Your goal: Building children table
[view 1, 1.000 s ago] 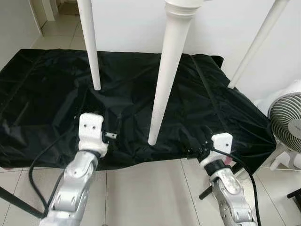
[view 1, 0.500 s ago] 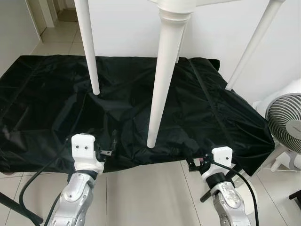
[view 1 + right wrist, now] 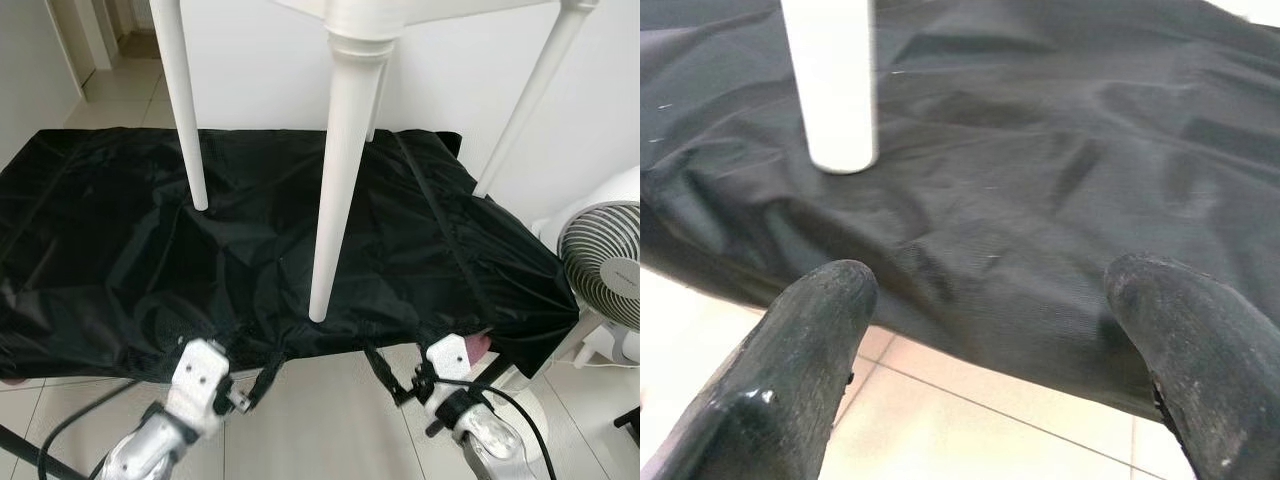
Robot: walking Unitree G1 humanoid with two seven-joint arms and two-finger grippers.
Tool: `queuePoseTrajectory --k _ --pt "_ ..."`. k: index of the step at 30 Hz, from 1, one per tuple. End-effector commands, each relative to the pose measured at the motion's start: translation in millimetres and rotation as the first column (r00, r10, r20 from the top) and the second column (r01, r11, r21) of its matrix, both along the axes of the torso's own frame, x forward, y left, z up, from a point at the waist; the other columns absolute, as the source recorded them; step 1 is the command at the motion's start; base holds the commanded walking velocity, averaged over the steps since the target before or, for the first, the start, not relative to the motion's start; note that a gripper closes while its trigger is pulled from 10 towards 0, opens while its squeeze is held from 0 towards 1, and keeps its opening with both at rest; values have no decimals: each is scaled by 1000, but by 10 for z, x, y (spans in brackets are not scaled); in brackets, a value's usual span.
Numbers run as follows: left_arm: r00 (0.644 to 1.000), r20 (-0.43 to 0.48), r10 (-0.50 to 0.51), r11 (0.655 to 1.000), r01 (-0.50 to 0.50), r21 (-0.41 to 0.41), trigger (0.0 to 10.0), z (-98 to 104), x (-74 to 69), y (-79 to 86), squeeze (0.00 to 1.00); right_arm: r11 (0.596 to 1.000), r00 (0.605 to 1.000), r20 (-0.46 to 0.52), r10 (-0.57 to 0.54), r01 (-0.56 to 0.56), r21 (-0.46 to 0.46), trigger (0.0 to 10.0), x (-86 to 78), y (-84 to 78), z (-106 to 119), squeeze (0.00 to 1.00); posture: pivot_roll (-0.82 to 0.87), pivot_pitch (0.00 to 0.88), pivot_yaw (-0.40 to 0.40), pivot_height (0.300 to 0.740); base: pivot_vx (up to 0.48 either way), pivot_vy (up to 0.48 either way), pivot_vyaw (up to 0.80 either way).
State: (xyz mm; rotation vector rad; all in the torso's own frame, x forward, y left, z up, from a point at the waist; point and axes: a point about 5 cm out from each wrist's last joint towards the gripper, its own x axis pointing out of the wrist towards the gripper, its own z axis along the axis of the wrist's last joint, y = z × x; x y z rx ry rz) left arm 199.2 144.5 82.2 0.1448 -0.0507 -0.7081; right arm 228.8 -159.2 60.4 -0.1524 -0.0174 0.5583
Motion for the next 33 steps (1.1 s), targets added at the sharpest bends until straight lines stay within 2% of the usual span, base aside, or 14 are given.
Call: queuePoseTrajectory --k 1,11,12,16,19,21,23,24,25,28,29,31,32,33 --pt "989 -44 -139 989 141 53 10000 -107 -115 8 0 996 996 -38 82 -83 -39 10000 -41 -12 -74 0 31 18 -9 740 0 0 0" --pt "972 -132 -192 968 210 136 10000 -352 -266 141 0 968 970 -142 197 -215 -128 10000 -163 -76 -301 0 37 35 -5 740 0 0 0" --pt "970 -173 -170 969 196 147 10000 -447 -271 198 0 967 966 -180 186 -212 -141 10000 -170 -127 -379 0 40 39 -1 740 0 0 0" --pt "968 -208 -142 972 176 156 10000 -541 -277 249 0 968 964 -210 166 -200 -154 10000 -173 -177 -450 0 38 39 1 740 0 0 0" --pt "945 -328 -24 980 86 177 10000 -825 -301 385 0 980 951 -307 38 -96 -176 10000 -196 -319 -678 0 26 39 15 740 0 0 0" --pt "945 -328 -24 980 86 177 10000 -825 -301 385 0 980 951 -307 38 -96 -176 10000 -196 -319 -678 0 26 39 15 740 0 0 0" --pt "928 -373 24 981 49 186 10000 -927 -326 437 0 981 940 -341 -18 -50 -189 10000 -218 -364 -762 0 23 39 15 740 0 0 0" --pt "899 -426 104 977 -13 213 10000 -1055 -359 509 0 979 910 -395 -124 48 -196 10000 -241 -437 -868 0 22 40 15 740 0 0 0" --pt "899 -426 104 977 -13 213 10000 -1055 -359 509 0 979 910 -395 -124 48 -196 10000 -241 -437 -868 0 22 40 15 740 0 0 0" --pt "822 -512 248 959 -135 247 10000 -1256 -401 602 0 954 826 -486 -286 196 -228 10000 -341 -536 -1057 0 30 39 9 740 0 0 0" --pt "822 -512 248 959 -135 247 10000 -1256 -401 602 0 954 826 -486 -286 196 -228 10000 -341 -536 -1057 0 30 39 9 740 0 0 0" --pt "792 -533 297 946 -167 278 10000 -1326 -407 614 0 946 799 -511 -317 225 -234 10000 -387 -544 -1112 0 30 39 8 740 0 0 0" --pt "772 -545 328 935 -184 303 10000 -1372 -414 621 0 940 780 -527 -336 244 -238 10000 -418 -548 -1148 0 30 39 8 740 0 0 0" --pt "723 -572 387 917 -239 319 10000 -1432 -413 646 0 931 755 -547 -362 264 -252 10000 -454 -553 -1189 0 32 39 4 740 0 0 0"
